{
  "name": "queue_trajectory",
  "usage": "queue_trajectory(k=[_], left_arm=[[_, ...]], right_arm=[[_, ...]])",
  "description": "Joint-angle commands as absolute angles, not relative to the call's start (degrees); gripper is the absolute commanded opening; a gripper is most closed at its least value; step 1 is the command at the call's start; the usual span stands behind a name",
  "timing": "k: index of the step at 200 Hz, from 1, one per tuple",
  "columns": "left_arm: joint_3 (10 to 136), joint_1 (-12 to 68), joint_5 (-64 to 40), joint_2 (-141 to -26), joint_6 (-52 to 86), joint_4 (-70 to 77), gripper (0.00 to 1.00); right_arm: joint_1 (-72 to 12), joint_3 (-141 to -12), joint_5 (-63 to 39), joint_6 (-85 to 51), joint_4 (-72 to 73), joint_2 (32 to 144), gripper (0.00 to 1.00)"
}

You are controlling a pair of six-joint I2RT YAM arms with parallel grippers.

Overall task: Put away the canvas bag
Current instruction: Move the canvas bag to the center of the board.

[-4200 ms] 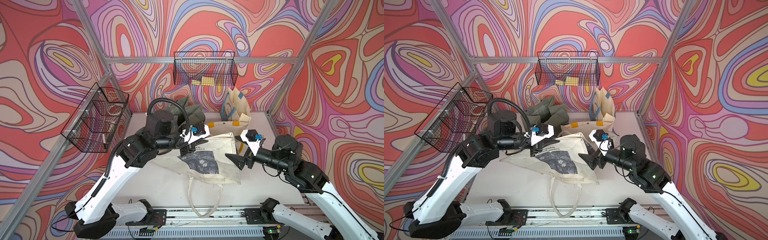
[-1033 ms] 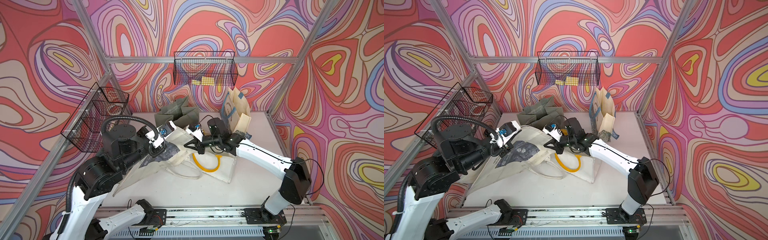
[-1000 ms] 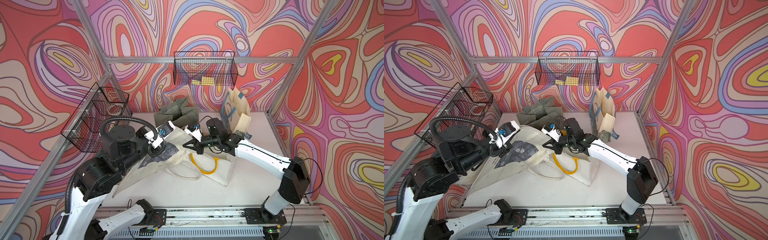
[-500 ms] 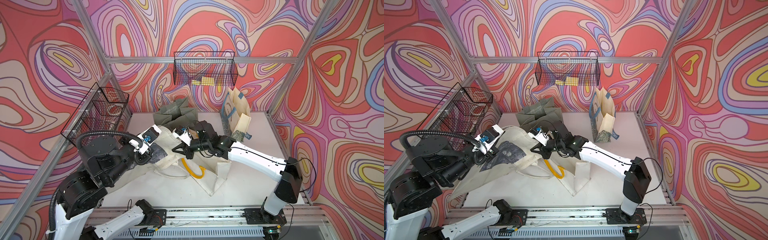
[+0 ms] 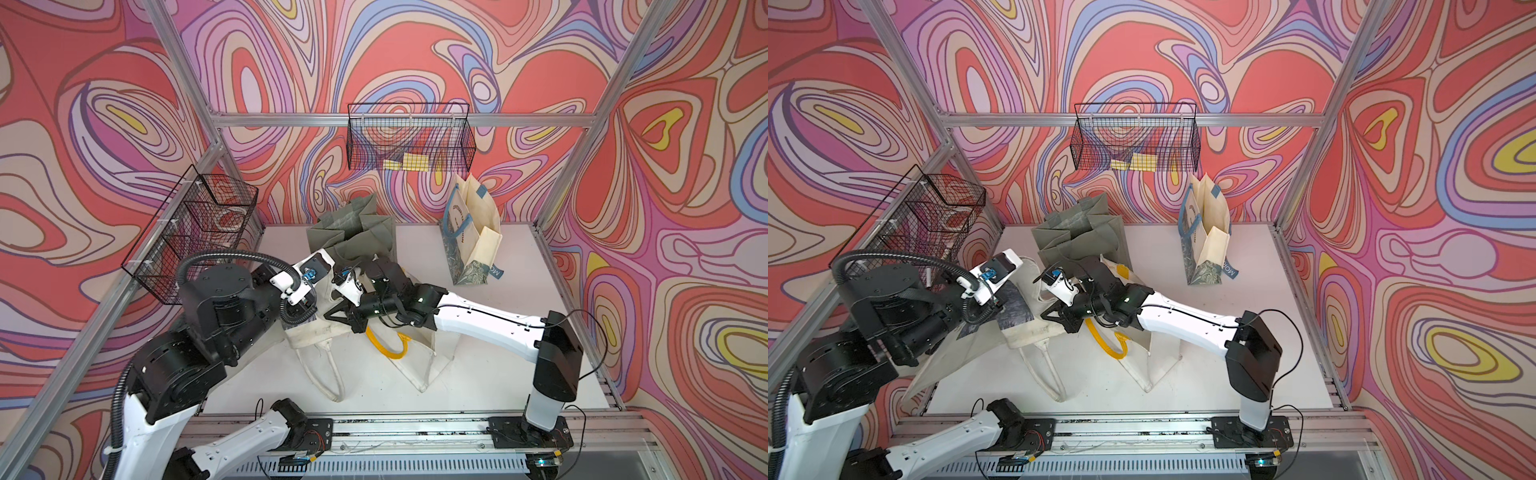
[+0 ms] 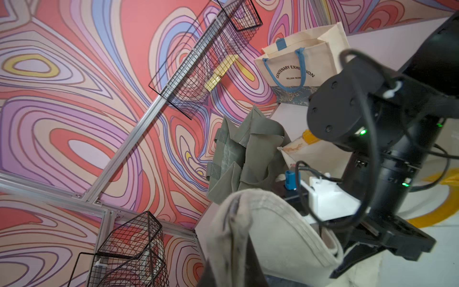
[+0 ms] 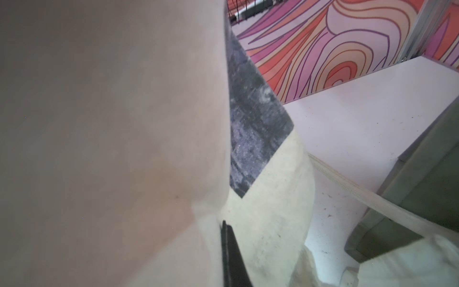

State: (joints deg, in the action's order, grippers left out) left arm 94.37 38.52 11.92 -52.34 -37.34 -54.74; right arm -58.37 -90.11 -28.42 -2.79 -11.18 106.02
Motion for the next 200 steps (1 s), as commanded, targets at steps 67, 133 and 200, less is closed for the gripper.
queue_trajectory(k=[67,133,200], left_arm=[[87.2,38.8,8.2,-52.4,-38.5,-41.6,0.00],[84.6,32.8,-3.4,-58.7,-36.9,-33.8,0.00],[86.6,29.0,-14.6,-66.2,-33.1,-28.4,0.00]], right_arm=[[-58.0,-85.1,-11.8,8.3,-23.1,109.6,0.00],[-49.0,-77.1,-5.5,8.7,-9.6,106.5,0.00],[-42.2,-75.4,1.7,12.3,-2.5,106.6,0.00]])
